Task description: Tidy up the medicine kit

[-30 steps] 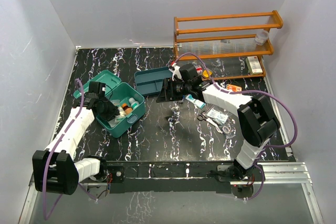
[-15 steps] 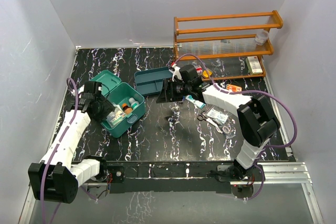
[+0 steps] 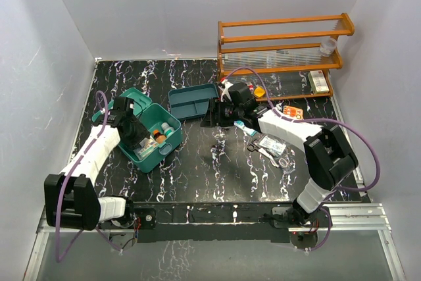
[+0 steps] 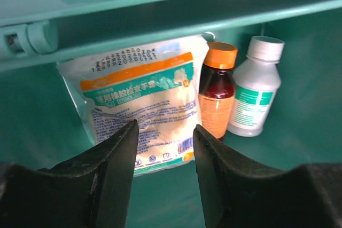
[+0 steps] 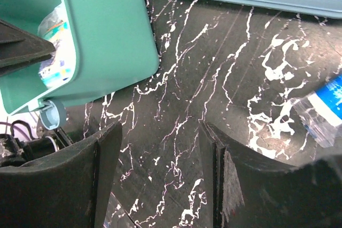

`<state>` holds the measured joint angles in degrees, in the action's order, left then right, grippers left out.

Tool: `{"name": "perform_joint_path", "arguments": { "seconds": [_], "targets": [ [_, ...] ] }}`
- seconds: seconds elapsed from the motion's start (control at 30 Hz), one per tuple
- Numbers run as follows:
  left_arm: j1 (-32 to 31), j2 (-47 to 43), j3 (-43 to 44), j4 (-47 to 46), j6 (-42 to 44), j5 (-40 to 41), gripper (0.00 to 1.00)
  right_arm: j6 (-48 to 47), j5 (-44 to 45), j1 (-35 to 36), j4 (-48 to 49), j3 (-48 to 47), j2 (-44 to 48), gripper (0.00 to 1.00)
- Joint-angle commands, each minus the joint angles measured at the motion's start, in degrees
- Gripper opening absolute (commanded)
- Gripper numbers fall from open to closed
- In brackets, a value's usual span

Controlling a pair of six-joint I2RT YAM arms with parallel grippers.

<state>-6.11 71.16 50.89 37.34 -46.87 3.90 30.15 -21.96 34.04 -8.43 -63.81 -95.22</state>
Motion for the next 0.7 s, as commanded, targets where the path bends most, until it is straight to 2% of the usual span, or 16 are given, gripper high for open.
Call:
{"name": "perform_joint_path", "arguments": {
  "seconds": [0.0, 0.1, 0.37, 0.53, 0.67],
  "targets": [
    [0.2, 0.2, 0.1, 1.9, -1.0, 3.1, 0.45, 0.4, 3.2, -0.1, 2.0, 1.3, 3.7, 0.57],
    [0.2, 0.5, -1.4, 0.1, -0.7, 1.6, 0.45, 0.5, 3.6, 0.0, 1.9, 1.4, 3.9, 0.57],
    [0.2, 3.2, -2.9, -1.9, 0.7, 1.4, 0.34, 0.8, 7.8, -0.1, 1.4, 2.0, 5.1, 0.55],
    [0.2, 4.1, -2.4, -0.7, 0.7, 2.5, 0.34, 1.2, 10.8, -0.3, 1.2, 2.9, 6.5, 0.54],
    [0.2, 3.2, -0.2, 0.9, 1.5, 3.4, 0.36, 2.1, 18.3, -0.8, -1.2, 3.0, 8.3, 0.54]
  ]
}}
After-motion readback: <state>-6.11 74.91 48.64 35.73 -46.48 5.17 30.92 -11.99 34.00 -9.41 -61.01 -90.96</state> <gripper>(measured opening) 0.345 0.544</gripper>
